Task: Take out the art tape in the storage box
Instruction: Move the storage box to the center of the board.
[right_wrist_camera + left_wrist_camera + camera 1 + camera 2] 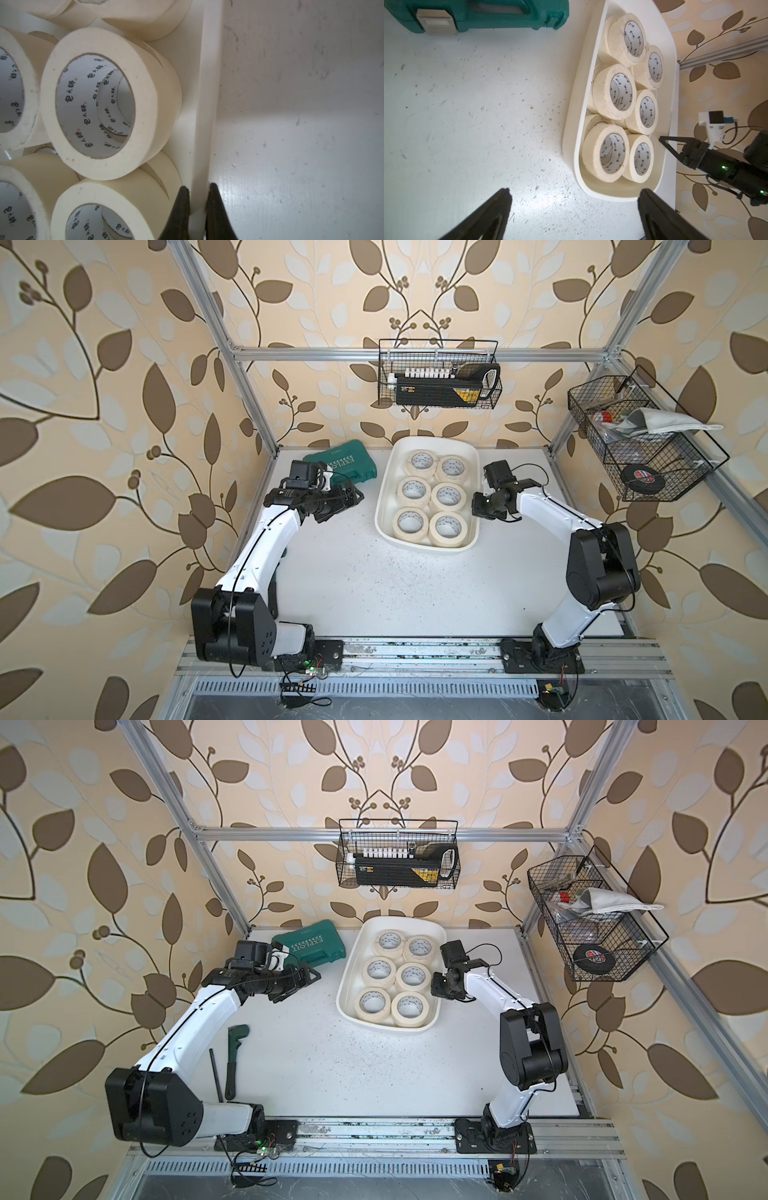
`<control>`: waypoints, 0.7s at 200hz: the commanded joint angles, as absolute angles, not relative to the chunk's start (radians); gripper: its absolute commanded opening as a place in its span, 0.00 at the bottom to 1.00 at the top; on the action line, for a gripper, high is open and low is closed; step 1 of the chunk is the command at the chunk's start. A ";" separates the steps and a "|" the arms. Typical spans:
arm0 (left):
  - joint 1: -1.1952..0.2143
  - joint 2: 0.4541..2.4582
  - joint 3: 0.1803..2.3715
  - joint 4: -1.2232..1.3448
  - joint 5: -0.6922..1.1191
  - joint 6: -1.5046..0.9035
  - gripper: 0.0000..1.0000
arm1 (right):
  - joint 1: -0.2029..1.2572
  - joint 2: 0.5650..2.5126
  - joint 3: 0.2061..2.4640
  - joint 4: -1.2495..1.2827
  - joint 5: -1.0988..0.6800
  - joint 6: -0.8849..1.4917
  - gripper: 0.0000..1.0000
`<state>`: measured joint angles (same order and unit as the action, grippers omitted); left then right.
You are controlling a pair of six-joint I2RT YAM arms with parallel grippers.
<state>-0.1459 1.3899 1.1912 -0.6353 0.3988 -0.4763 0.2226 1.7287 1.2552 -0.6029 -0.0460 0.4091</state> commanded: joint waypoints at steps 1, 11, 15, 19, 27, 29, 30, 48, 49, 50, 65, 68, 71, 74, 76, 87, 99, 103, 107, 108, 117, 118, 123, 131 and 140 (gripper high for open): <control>-0.181 1.480 1.276 -0.656 0.383 -0.433 0.97 | 0.243 1.744 1.310 -0.633 -0.115 0.284 0.00; -0.199 1.527 1.313 -0.664 0.375 -0.430 0.96 | 0.243 1.752 1.320 -0.625 -0.124 0.281 0.00; -0.206 1.543 1.326 -0.667 0.371 -0.427 0.95 | 0.243 1.754 1.323 -0.623 -0.124 0.279 0.00; -0.212 1.561 1.339 -0.669 0.366 -0.427 0.95 | 0.243 1.756 1.327 -0.620 -0.124 0.278 0.00; -0.223 1.595 1.363 -0.670 0.362 -0.427 0.93 | 0.243 1.765 1.335 -0.618 -0.123 0.272 0.00; -0.225 1.603 1.368 -0.670 0.362 -0.427 0.93 | 0.244 1.767 1.338 -0.617 -0.123 0.272 0.00; -0.226 1.607 1.370 -0.670 0.362 -0.427 0.93 | 0.244 1.767 1.339 -0.618 -0.122 0.272 0.00; -0.235 1.665 1.406 -0.667 0.368 -0.436 0.91 | 0.244 1.785 1.367 -0.630 -0.122 0.272 0.00; -0.235 1.670 1.406 -0.665 0.369 -0.437 0.90 | 0.243 1.785 1.367 -0.629 -0.122 0.272 0.00; -0.235 1.672 1.407 -0.664 0.369 -0.436 0.90 | 0.243 1.785 1.368 -0.630 -0.121 0.274 0.00; -0.236 1.713 1.416 -0.637 0.381 -0.443 0.85 | 0.244 1.789 1.370 -0.625 -0.118 0.288 0.00; -0.236 1.722 1.417 -0.633 0.383 -0.445 0.84 | 0.243 1.789 1.370 -0.624 -0.116 0.292 0.00; -0.236 1.731 1.420 -0.628 0.386 -0.445 0.83 | 0.243 1.791 1.370 -0.626 -0.113 0.295 0.00; -0.236 1.742 1.424 -0.624 0.388 -0.445 0.81 | 0.243 1.791 1.370 -0.625 -0.109 0.299 0.00; -0.236 1.747 1.426 -0.622 0.392 -0.446 0.80 | 0.243 1.791 1.370 -0.625 -0.106 0.301 0.00; -0.236 1.786 1.442 -0.609 0.403 -0.451 0.76 | 0.243 1.789 1.370 -0.629 -0.087 0.320 0.00; -0.238 1.824 1.456 -0.588 0.414 -0.459 0.67 | 0.240 1.785 1.364 -0.626 -0.081 0.334 0.00; -0.239 1.837 1.464 -0.583 0.416 -0.461 0.65 | 0.240 1.782 1.361 -0.624 -0.080 0.338 0.00; -0.241 1.848 1.470 -0.580 0.416 -0.463 0.62 | 0.241 1.780 1.358 -0.622 -0.076 0.343 0.00; -0.241 1.851 1.472 -0.581 0.416 -0.464 0.62 | 0.240 1.779 1.358 -0.622 -0.077 0.345 0.00; -0.245 1.876 1.492 -0.580 0.415 -0.464 0.57 | 0.239 1.773 1.353 -0.618 -0.076 0.354 0.00; -0.245 1.878 1.495 -0.581 0.414 -0.464 0.57 | 0.239 1.772 1.353 -0.617 -0.076 0.354 0.00; -0.247 1.892 1.504 -0.580 0.412 -0.467 0.55 | 0.238 1.768 1.353 -0.616 -0.078 0.357 0.05; -0.250 1.910 1.519 -0.578 0.410 -0.470 0.52 | 0.236 1.764 1.354 -0.617 -0.079 0.360 0.23; -0.252 1.924 1.530 -0.573 0.410 -0.475 0.48 | 0.232 1.760 1.365 -0.623 -0.080 0.364 0.41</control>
